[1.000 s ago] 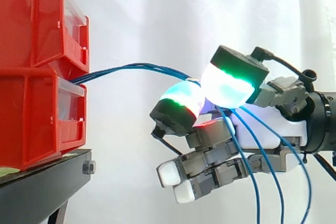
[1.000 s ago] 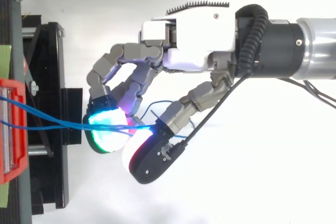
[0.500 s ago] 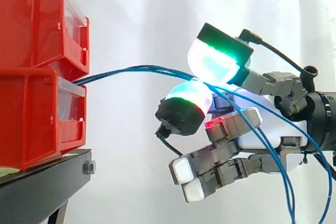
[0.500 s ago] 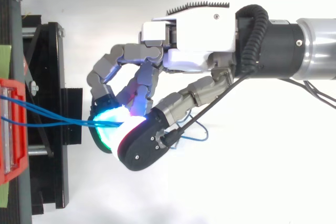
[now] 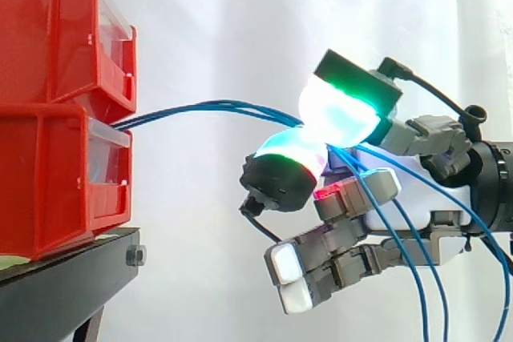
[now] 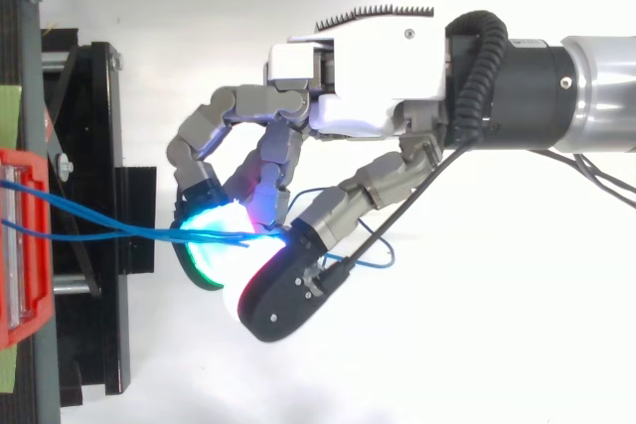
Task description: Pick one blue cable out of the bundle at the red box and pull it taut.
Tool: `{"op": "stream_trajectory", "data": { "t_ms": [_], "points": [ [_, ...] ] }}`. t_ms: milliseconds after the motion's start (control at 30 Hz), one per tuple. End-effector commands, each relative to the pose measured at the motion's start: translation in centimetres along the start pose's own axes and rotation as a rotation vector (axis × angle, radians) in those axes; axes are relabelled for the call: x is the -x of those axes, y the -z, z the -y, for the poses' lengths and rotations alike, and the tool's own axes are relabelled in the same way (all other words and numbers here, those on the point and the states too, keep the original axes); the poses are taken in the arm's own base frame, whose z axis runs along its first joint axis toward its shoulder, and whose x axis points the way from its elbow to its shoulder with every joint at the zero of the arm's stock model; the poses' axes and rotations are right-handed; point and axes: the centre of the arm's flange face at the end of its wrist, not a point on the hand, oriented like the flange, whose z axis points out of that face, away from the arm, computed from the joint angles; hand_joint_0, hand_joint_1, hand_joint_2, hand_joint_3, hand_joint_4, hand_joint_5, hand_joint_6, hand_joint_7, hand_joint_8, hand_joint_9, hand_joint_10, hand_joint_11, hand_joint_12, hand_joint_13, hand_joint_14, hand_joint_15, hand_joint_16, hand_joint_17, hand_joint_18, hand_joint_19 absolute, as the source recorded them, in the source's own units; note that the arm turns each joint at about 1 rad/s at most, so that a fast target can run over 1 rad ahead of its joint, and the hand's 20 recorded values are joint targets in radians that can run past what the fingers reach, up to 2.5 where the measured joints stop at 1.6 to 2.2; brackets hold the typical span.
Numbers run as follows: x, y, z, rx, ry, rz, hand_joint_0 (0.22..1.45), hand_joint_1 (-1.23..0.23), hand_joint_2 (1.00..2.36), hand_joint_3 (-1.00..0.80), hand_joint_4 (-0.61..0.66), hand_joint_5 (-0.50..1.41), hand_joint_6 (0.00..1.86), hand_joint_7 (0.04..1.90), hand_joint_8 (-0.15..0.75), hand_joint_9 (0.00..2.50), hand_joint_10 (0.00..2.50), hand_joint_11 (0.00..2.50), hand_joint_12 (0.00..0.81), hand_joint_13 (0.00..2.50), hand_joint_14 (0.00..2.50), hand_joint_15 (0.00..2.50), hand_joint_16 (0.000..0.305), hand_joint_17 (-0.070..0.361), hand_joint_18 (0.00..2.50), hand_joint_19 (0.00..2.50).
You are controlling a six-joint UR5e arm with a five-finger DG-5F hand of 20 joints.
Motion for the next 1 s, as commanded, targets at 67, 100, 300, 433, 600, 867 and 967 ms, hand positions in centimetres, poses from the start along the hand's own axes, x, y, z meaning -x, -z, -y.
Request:
{"op": "stream_trajectory", "data": {
  "t_ms": [67, 100, 300, 433, 600, 867, 967],
  "points": [
    [-0.02, 0.01, -0.01, -0.001, -0.001, 0.0, 0.45, -0.91, 1.0, -0.5, 0.03, -0.12, 0.92, 1.11, 0.341, 1.3, 0.0, 1.42, 0.372, 0.83, 0.02, 0.47, 0.058, 0.131, 0.73, 0.34],
    [-0.02, 0.01, -0.01, -0.001, -0.001, 0.0, 0.43, -0.87, 1.0, -0.5, 0.03, -0.11, 0.92, 1.11, 0.346, 1.31, 0.0, 1.41, 0.381, 0.84, 0.02, 0.47, 0.06, 0.135, 0.74, 0.34],
    [-0.02, 0.0, 0.11, -0.003, 0.001, 0.0, 0.45, -0.46, 1.0, -0.5, 0.05, -0.08, 0.86, 1.17, 0.351, 1.38, 0.01, 1.3, 0.38, 0.85, 0.02, 0.46, 0.06, 0.135, 0.72, 0.42],
    [-0.02, 0.01, -0.01, -0.001, 0.001, 0.0, 0.53, -0.45, 1.0, -0.5, 0.09, -0.07, 0.83, 1.2, 0.321, 1.38, 0.02, 1.19, 0.352, 0.84, 0.02, 0.48, 0.054, 0.121, 0.68, 0.47],
    [-0.14, 0.0, 0.0, -0.001, 0.001, -0.002, 0.57, -0.67, 1.01, -0.34, 0.11, -0.1, 0.86, 1.23, 0.335, 1.32, 0.02, 1.27, 0.354, 0.84, 0.02, 0.49, 0.052, 0.118, 0.69, 0.46],
    [-0.25, -0.03, 0.12, -0.003, 0.001, -0.003, 0.6, -0.85, 1.02, -0.12, 0.15, -0.1, 0.9, 1.25, 0.377, 1.3, 0.01, 1.31, 0.373, 0.86, 0.02, 0.48, 0.056, 0.126, 0.74, 0.41],
    [-0.26, -0.02, 0.0, -0.001, 0.001, -0.003, 0.64, -0.88, 1.02, -0.08, 0.08, -0.11, 0.92, 1.24, 0.363, 1.26, 0.01, 1.31, 0.362, 0.85, 0.02, 0.48, 0.054, 0.122, 0.73, 0.39]
  ]
}}
